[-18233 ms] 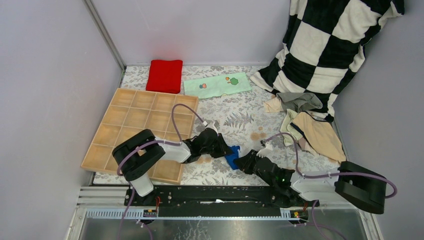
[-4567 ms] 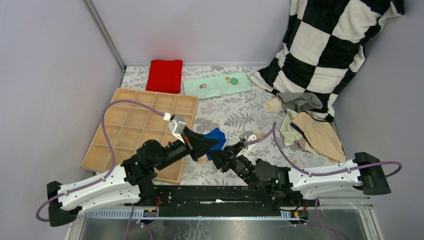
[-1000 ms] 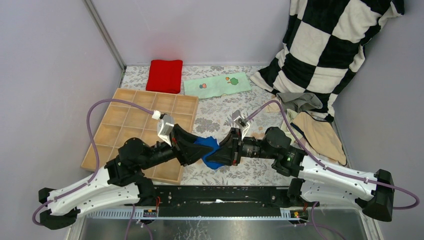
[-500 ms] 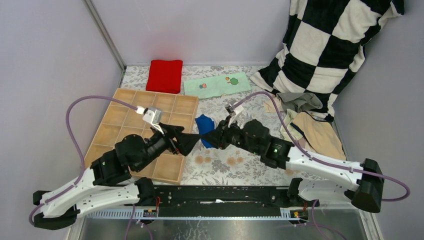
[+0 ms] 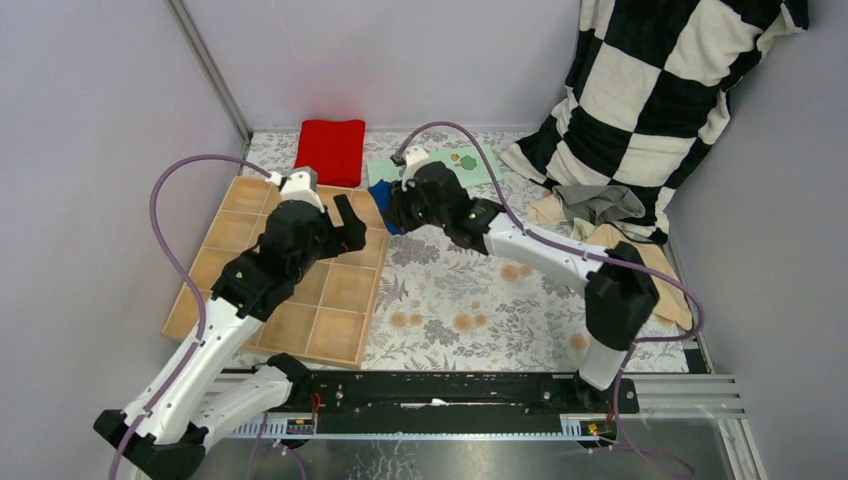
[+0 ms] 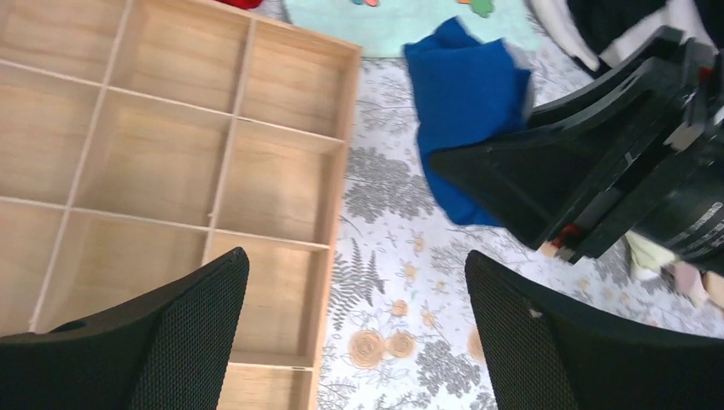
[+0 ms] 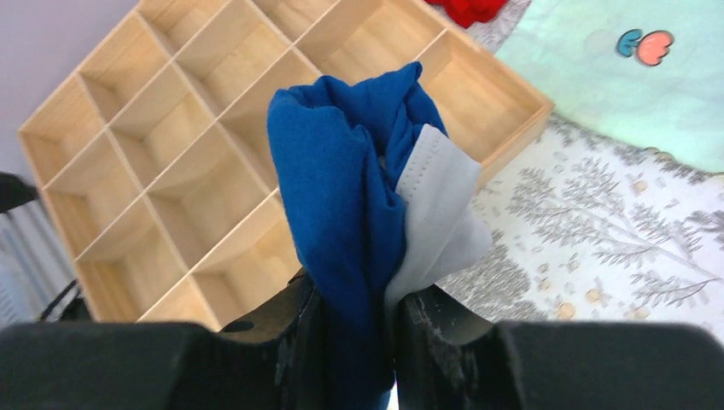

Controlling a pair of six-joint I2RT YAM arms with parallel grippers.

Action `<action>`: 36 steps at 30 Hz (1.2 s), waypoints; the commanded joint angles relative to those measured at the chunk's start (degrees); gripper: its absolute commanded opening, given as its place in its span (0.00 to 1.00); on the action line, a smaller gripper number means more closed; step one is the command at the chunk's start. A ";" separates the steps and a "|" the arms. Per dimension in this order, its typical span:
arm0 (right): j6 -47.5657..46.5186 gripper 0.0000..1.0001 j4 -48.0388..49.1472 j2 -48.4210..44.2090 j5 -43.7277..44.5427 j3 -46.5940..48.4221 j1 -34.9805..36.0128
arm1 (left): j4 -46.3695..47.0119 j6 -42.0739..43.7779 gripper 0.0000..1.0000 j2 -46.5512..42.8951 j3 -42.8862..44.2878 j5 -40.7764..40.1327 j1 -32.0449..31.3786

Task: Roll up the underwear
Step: Place the underwear in the storage box.

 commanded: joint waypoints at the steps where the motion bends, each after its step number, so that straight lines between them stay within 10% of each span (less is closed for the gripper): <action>1: -6.15 0.00 -1.79 6.98 -5.39 9.98 -3.58 | 0.95 3.93 0.99 0.59 0.40 11.29 10.57; 10: -18.65 0.00 -7.09 26.21 -12.47 29.19 -4.99 | -0.77 3.03 0.99 0.89 -3.77 10.81 25.87; 36: -24.32 0.00 -14.34 51.02 -2.48 54.52 -5.09 | 1.37 5.60 0.99 0.00 -7.14 10.40 27.73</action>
